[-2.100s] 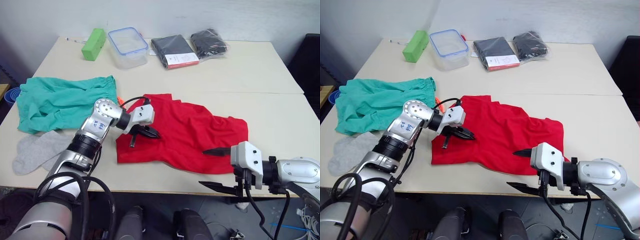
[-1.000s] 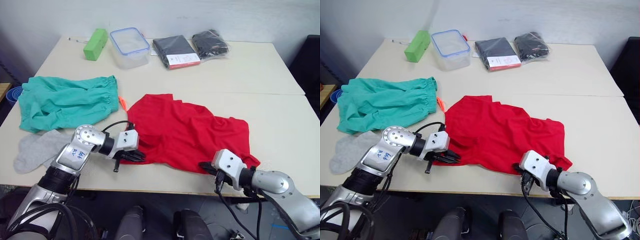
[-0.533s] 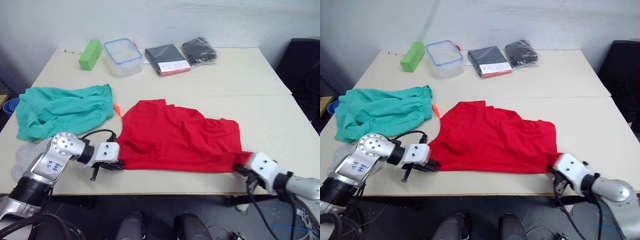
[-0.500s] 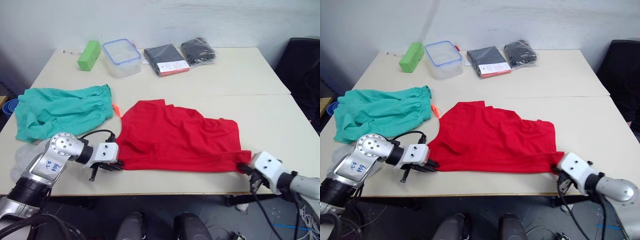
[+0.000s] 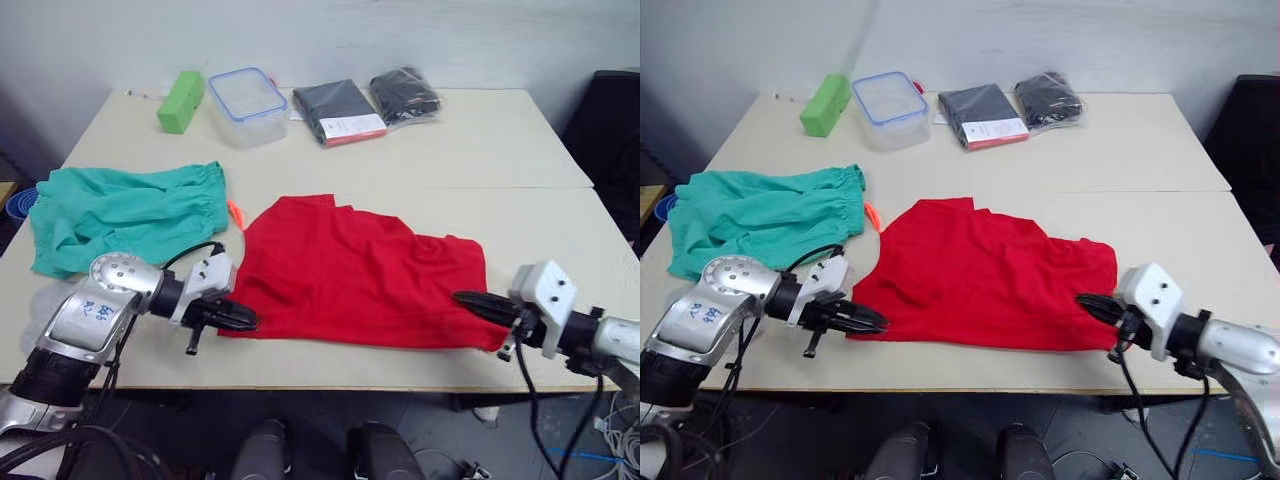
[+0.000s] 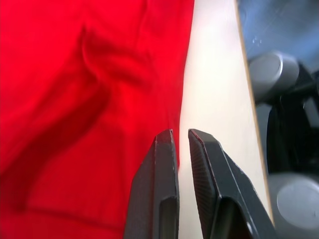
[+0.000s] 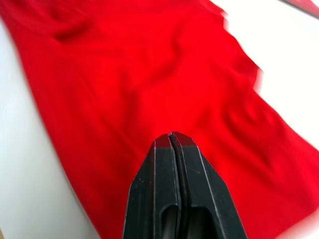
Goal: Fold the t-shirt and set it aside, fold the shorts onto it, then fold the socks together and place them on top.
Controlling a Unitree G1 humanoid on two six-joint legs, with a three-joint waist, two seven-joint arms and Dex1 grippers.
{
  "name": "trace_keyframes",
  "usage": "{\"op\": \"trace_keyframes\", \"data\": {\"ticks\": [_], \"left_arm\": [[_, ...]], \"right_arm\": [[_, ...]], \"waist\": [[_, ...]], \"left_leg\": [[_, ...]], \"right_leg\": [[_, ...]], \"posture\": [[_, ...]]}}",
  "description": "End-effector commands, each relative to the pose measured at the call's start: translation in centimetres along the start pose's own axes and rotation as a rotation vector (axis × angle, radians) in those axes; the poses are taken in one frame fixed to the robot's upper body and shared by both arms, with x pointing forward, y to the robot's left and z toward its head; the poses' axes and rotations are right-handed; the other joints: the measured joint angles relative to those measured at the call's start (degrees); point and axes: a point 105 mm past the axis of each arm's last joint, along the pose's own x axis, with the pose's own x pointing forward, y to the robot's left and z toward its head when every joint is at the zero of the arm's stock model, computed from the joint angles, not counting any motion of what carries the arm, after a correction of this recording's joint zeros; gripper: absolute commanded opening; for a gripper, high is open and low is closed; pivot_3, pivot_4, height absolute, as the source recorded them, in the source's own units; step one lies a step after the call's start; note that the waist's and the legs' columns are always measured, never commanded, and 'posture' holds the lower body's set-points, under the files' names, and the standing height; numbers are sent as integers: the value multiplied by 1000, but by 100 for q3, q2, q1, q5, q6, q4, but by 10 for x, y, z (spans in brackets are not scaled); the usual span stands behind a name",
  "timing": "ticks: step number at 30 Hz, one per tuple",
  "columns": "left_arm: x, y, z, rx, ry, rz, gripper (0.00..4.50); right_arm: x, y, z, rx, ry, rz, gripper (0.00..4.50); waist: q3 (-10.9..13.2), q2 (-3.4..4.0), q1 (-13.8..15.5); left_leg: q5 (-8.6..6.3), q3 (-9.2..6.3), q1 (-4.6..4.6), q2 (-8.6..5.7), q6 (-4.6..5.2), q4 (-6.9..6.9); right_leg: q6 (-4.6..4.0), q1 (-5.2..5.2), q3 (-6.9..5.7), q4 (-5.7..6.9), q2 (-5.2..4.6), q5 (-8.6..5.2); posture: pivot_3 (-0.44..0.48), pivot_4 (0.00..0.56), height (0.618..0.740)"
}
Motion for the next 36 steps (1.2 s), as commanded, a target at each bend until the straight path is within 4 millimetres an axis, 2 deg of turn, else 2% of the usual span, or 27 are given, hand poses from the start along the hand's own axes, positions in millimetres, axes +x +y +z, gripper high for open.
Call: {"op": "trace_keyframes", "data": {"ticks": [1,3,6,10,15,18,20,22,25,27,29,31,33,36], "left_arm": [[17,4,-8,16,50,18,498],[24,12,-17,14,84,52,498],[33,29,-34,35,149,124,498],[28,35,-58,24,215,164,498],[15,26,-76,-9,252,161,498],[8,21,-76,-47,233,175,498],[3,15,-73,-53,215,167,498],[-1,3,-60,-53,172,122,498],[-8,-11,-20,-74,39,47,498],[-10,-12,4,-78,-30,28,498],[-8,-10,16,-75,-56,23,498],[-1,-4,15,-70,-39,38,498],[8,2,0,-47,32,61,498],[18,8,-21,-39,104,76,498]], "right_arm": [[21,19,-8,1,38,40,17],[27,20,-18,-7,86,31,17],[27,16,-47,-17,202,-20,17],[0,0,-79,21,325,-115,17],[-42,-18,-101,44,421,-198,17],[-62,-30,-102,61,429,-241,17],[-65,-35,-87,86,350,-247,17],[-61,-34,-63,118,228,-217,17],[-48,-22,-29,121,97,-126,17],[-34,-8,-17,103,68,-54,17],[-18,7,-13,91,61,11,17],[-4,19,-16,71,80,56,17],[6,24,-29,59,128,62,17],[10,23,-50,11,216,38,17]], "waist": [[0,-1,3],[2,-3,18],[3,-9,95],[-10,-4,130],[-29,-13,109],[-32,-8,72],[-32,-1,43],[-28,8,-9],[-13,19,-53],[1,9,-27],[2,2,29],[2,2,98],[2,2,120],[7,-5,121]], "left_leg": [[0,0,-3,-1,0,1],[2,0,-15,-7,4,9],[-1,-2,-22,-6,11,29],[-3,-5,-10,-11,23,36],[-6,-5,16,-8,24,27],[-5,3,75,-3,20,-12],[-8,5,97,5,13,-26],[-9,7,94,9,11,-27],[-10,5,78,14,6,-32],[-10,1,52,13,6,-29],[-7,-10,15,11,6,-19],[-3,-15,-17,4,9,-10],[-3,-13,-20,-8,9,-10],[2,-5,-29,-17,3,-6]], "right_leg": [[0,-1,-2,-1,0,0],[1,-10,-3,1,-2,0],[5,-10,-6,4,-2,3],[13,9,-7,2,-11,7],[13,32,-6,-2,-12,7],[11,84,-1,-30,-9,6],[5,105,-6,-47,-6,3],[1,99,-6,-47,-6,1],[0,82,-6,-46,-4,0],[-1,58,-10,-43,-4,0],[0,28,-16,-38,-4,1],[3,-1,-20,-36,-5,3],[8,0,-20,-38,-10,5],[16,-3,-19,-49,-13,9]], "posture": [[0,150,740],[0,150,740],[0,150,740],[0,150,740],[0,150,740],[0,150,740],[0,150,740],[0,150,740],[0,150,740],[0,150,740],[0,150,740],[0,150,740],[0,150,740],[0,150,740]]}}
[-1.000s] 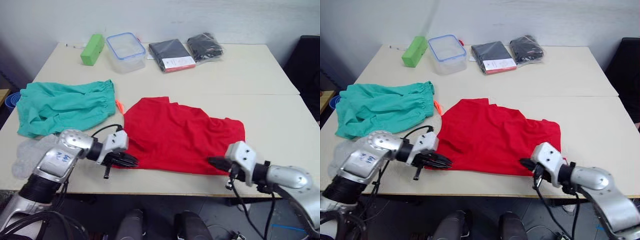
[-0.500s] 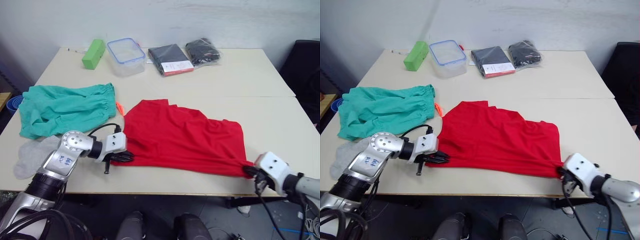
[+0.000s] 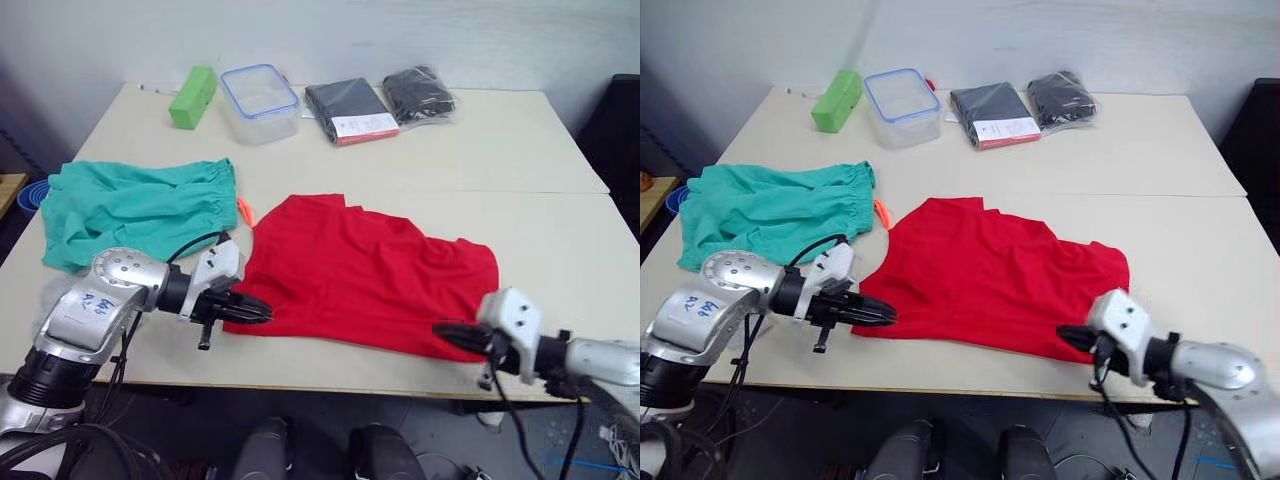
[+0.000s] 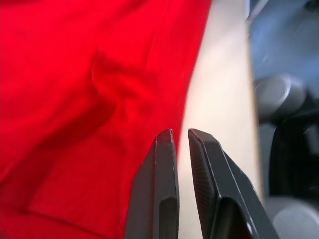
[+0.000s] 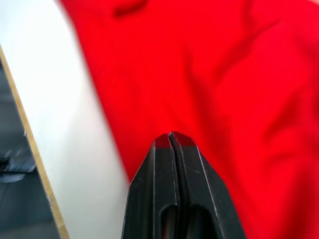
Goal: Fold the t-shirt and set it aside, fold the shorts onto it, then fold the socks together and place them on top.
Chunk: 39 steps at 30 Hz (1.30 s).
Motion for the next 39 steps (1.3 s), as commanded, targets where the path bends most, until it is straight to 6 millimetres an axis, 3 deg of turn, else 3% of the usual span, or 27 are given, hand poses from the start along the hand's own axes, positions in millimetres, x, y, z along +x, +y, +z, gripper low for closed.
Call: {"op": "trace_keyframes", "data": {"ticks": [1,4,7,11,16,18,22,26,29,31,35,36,38,39], "left_arm": [[10,9,-24,31,90,36,498],[10,16,-57,75,217,77,498],[1,22,-66,95,241,119,498],[-14,27,-56,90,182,161,498],[-30,13,-20,136,58,114,498],[-34,6,-9,166,32,84,888],[-39,-9,-8,223,66,25,1976],[-38,-15,-28,323,204,6,3229],[-34,-3,-36,385,251,76,4240],[-29,5,-35,398,242,121,4500],[-22,10,-39,405,242,129,4500],[-21,10,-40,405,245,128,4500],[-19,11,-42,396,242,129,4118],[-19,11,-43,396,246,123,3898]], "right_arm": [[4,-8,-18,-90,88,-59,17],[-11,-22,-43,-77,176,-135,17],[-29,-34,-51,-74,207,-191,17],[-52,-42,-46,-74,196,-211,17],[-68,-37,-13,-195,78,-144,17],[-70,-35,-10,-214,76,-123,0],[-72,-21,-13,-347,139,-23,844],[-65,-20,-25,-419,179,-15,2222],[-59,-22,-31,-465,202,-32,3368],[-56,-23,-36,-480,219,-35,4040],[-48,-22,-45,-510,247,-24,4040],[-47,-23,-46,-508,247,-33,3709],[-43,-24,-48,-527,252,-30,3389],[-42,-24,-49,-539,258,-25,3012]], "waist": [[6,-10,0],[3,-21,11],[-2,-15,35],[-9,-2,-7],[-1,6,-79],[2,3,-42],[4,4,2],[7,1,-2],[14,-5,-2],[15,-3,1],[15,0,30],[15,0,24],[15,0,11],[15,1,8]], "left_leg": [[0,2,-3,-1,0,2],[-1,0,10,0,3,7],[-4,-2,31,1,28,6],[-8,-1,97,12,-3,-24],[0,4,86,27,9,-30],[-7,2,76,26,8,-30],[-27,0,62,22,1,-24],[-29,2,52,15,-5,-17],[-37,3,49,14,9,-16],[-38,3,49,14,20,-14],[-25,0,50,13,25,-14],[-21,1,52,13,25,-15],[-19,1,71,14,25,-15],[-21,2,83,14,22,-15]], "right_leg": [[1,-1,0,0,0,0],[4,12,-1,-1,0,2],[5,35,-1,-3,-5,3],[-10,105,1,-41,-2,-1],[-19,82,0,-37,7,-5],[-16,72,-3,-30,7,-3],[-11,70,-8,-41,7,-5],[-1,71,-12,-56,6,-11],[8,72,-10,-65,5,-6],[8,71,-9,-64,5,-6],[7,73,-8,-64,3,-5],[7,75,-7,-64,3,-5],[5,95,-7,-66,3,-4],[5,108,-6,-71,2,-4]], "posture": [[0,150,740],[0,150,740],[0,150,740],[0,150,740],[0,150,740],[0,150,740],[0,150,740],[0,150,740],[0,150,740],[0,150,740],[0,150,740],[0,150,740],[0,150,740],[0,150,740]]}}
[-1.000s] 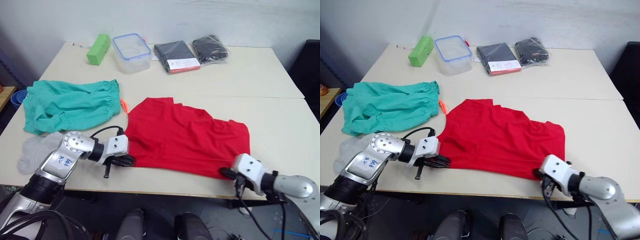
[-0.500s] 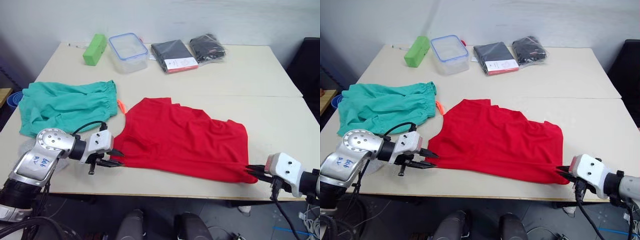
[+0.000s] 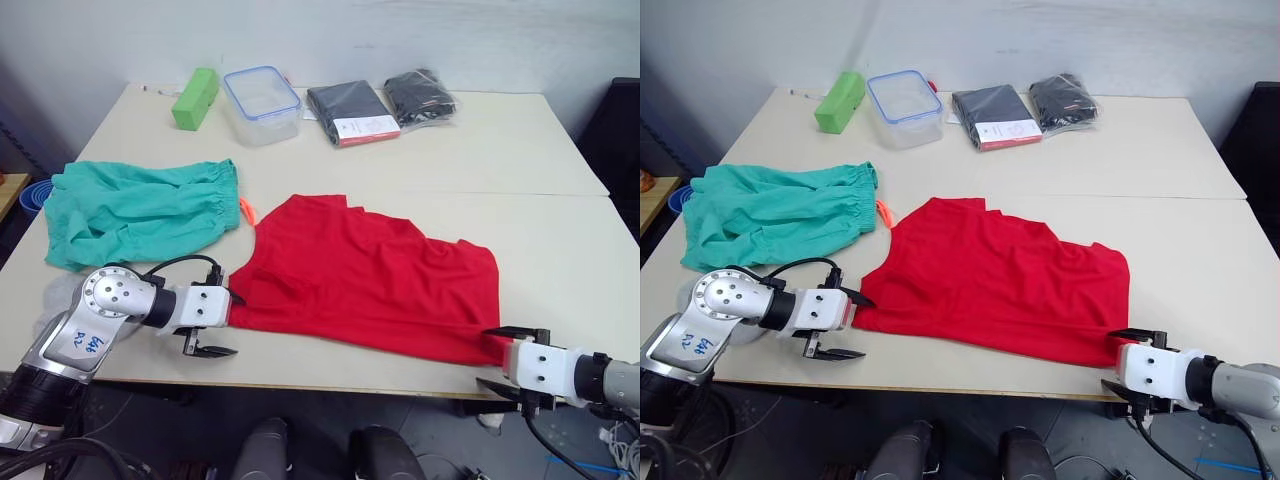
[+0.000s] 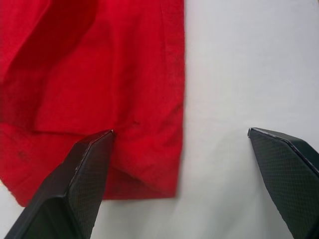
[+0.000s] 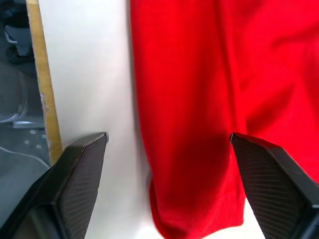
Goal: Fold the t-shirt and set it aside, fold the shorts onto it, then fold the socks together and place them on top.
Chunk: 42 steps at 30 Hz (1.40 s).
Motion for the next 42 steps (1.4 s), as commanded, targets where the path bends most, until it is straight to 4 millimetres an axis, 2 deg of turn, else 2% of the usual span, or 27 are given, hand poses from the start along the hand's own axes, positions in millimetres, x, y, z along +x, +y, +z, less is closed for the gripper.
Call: {"op": "trace_keyframes", "data": {"ticks": [1,4,8,9,13,17,21,27,33,34,36,39,42], "left_arm": [[7,0,-8,-7,29,2,3525],[8,2,-11,-3,41,8,2706],[10,3,-10,-29,22,6,1446],[10,3,-9,-38,14,1,1112],[9,-12,0,-91,-41,-105,28],[-1,-34,8,-162,-57,-214,28],[-5,-55,9,-202,-38,-262,28],[6,-56,3,-215,0,-170,28],[8,-54,-1,-235,6,-122,28],[6,-54,-1,-255,-3,-120,247],[2,-56,1,-291,-19,-135,732],[-9,-58,10,-361,-74,-170,1587],[-30,-53,23,-442,-152,-230,2512]], "right_arm": [[6,2,-5,-29,24,-1,2610],[7,0,-4,-34,16,-7,1671],[7,-3,-3,-67,9,-2,203],[7,-4,-2,-75,5,2,0],[4,-4,4,-139,-44,54,0],[-4,1,2,-222,-84,152,0],[-11,0,-12,-295,-59,218,0],[-10,4,-21,-328,-60,264,0],[-8,11,-17,-283,-85,285,0],[-10,13,-16,-261,-86,298,417],[-14,15,-13,-235,-91,312,881],[-21,10,-6,-186,-107,301,1843],[-31,-8,8,-57,-151,258,2880]], "waist": [[-1,1,-2],[-2,2,3],[-2,4,1],[-2,4,0],[-1,5,-15],[1,5,-58],[3,5,-55],[7,6,-14],[2,17,2],[0,20,3],[-4,28,0],[-2,27,-2],[12,36,-25]], "left_leg": [[-7,1,3,0,-13,-1],[-5,1,6,1,-18,-1],[-3,1,4,1,-15,-1],[1,1,2,1,-9,-2],[10,1,2,1,9,-3],[-4,2,-2,2,6,-4],[-13,5,-1,6,-12,-5],[-22,6,0,4,4,1],[-7,4,7,4,11,1],[-3,4,7,4,10,1],[-3,2,7,5,6,1],[-1,0,3,5,11,-2],[-1,-4,-7,8,10,-3]], "right_leg": [[-2,3,2,-1,-1,1],[-9,6,2,-3,-3,8],[-9,3,3,-3,-5,10],[-9,0,2,-3,-4,10],[-9,-1,0,-2,-4,10],[-6,-5,-2,0,-2,11],[0,-6,-6,-3,4,7],[3,2,-6,-10,3,6],[-3,13,-1,-13,2,4],[-5,13,0,-13,1,4],[-8,13,1,-13,-1,5],[-11,6,2,-13,-2,4],[-14,-4,-3,-12,-1,3]], "posture": [[0,150,740],[0,150,740],[0,150,740],[0,150,740],[0,150,740],[0,150,740],[0,150,740],[0,150,740],[0,150,740],[0,150,740],[0,150,740],[0,150,740],[0,150,740]]}}
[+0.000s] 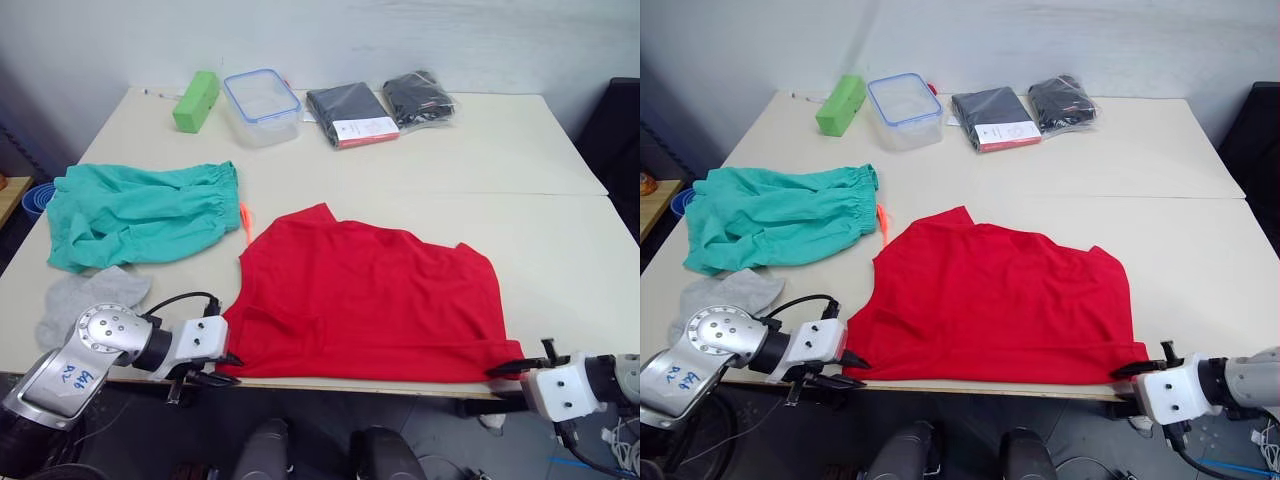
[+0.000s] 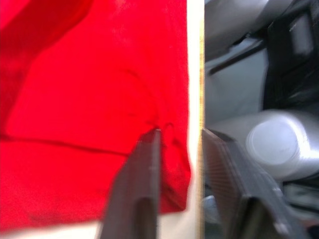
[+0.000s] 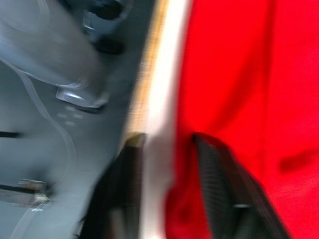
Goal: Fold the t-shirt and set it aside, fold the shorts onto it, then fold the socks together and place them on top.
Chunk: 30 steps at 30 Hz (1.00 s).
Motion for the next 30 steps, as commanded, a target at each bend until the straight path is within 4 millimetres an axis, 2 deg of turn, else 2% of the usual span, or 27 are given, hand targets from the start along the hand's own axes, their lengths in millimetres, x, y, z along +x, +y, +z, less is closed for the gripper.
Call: {"op": "trace_keyframes", "data": {"ticks": [1,2,4,5,7,10,12,13,15,18,19,21,24,30], "left_arm": [[-28,-4,22,-49,-79,-65,2780],[-35,-2,28,-66,-105,-72,3128],[-51,19,49,-113,-214,-37,3712],[-58,32,59,-137,-269,-10,4021],[-64,51,72,-169,-326,24,4021],[-62,114,89,-259,-394,208,4021],[-57,139,97,-304,-415,263,4021],[-54,152,103,-322,-433,290,4021],[-46,174,118,-338,-459,338,4021],[-38,192,134,-347,-488,379,4021],[-35,198,139,-351,-498,401,4021],[-29,209,149,-357,-519,456,4021],[-24,221,158,-368,-533,554,4021],[-18,229,164,-376,-534,628,4021]], "right_arm": [[-23,-27,21,105,-76,-82,3158],[-27,-35,27,151,-110,-104,3551],[-38,-66,45,285,-225,-198,4213],[-42,-81,50,362,-269,-235,4263],[-45,-99,56,455,-308,-270,4263],[-36,-140,48,619,-308,-385,4263],[-31,-163,41,707,-289,-462,4263],[-27,-178,34,769,-274,-524,4263],[-21,-202,21,849,-223,-622,4263],[-17,-219,9,916,-169,-692,4263],[-16,-224,5,945,-156,-713,4263],[-12,-235,-1,984,-149,-751,4263],[-9,-240,-16,1027,-77,-797,4263],[-12,-230,-40,1089,10,-825,4263]], "waist": [[19,5,-21],[27,7,-25],[49,6,-22],[64,11,-20],[68,13,-13],[74,4,7],[74,-8,5],[72,-13,4],[79,-20,-4],[84,-25,-4],[86,-28,-5],[91,-35,-4],[93,-37,-8],[93,-38,-16]], "left_leg": [[0,1,-2,0,0,1],[0,1,-2,0,0,2],[1,1,3,0,1,5],[9,-2,3,0,3,10],[20,-5,-4,0,1,8],[18,-5,-8,-3,2,8],[24,-12,-45,-8,-5,27],[32,-9,-96,-14,-19,43],[33,-1,-146,-17,-24,112],[45,11,-292,-33,-10,158],[45,14,-307,-38,-9,168],[42,15,-306,-43,-4,170],[41,15,-306,-43,-2,170],[54,24,-301,-41,10,199]], "right_leg": [[0,-1,0,-1,0,0],[0,0,-1,1,0,0],[0,5,-3,1,0,0],[-3,5,-3,7,0,3],[-7,-3,-5,4,0,15],[-4,-9,-8,2,-1,16],[9,-43,-17,23,-1,24],[19,-100,-15,53,-4,29],[29,-147,-20,113,0,30],[46,-293,-40,189,-7,38],[47,-307,-65,186,-10,38],[47,-304,-86,187,-13,38],[51,-298,-88,188,-19,39],[65,-294,-77,215,-19,46]], "posture": [[0,150,740],[0,150,740],[0,150,740],[0,150,740],[0,150,740],[0,150,740],[0,150,740],[0,150,740],[0,150,740],[0,150,740],[0,150,740],[0,150,740],[0,150,740],[0,150,740]]}}
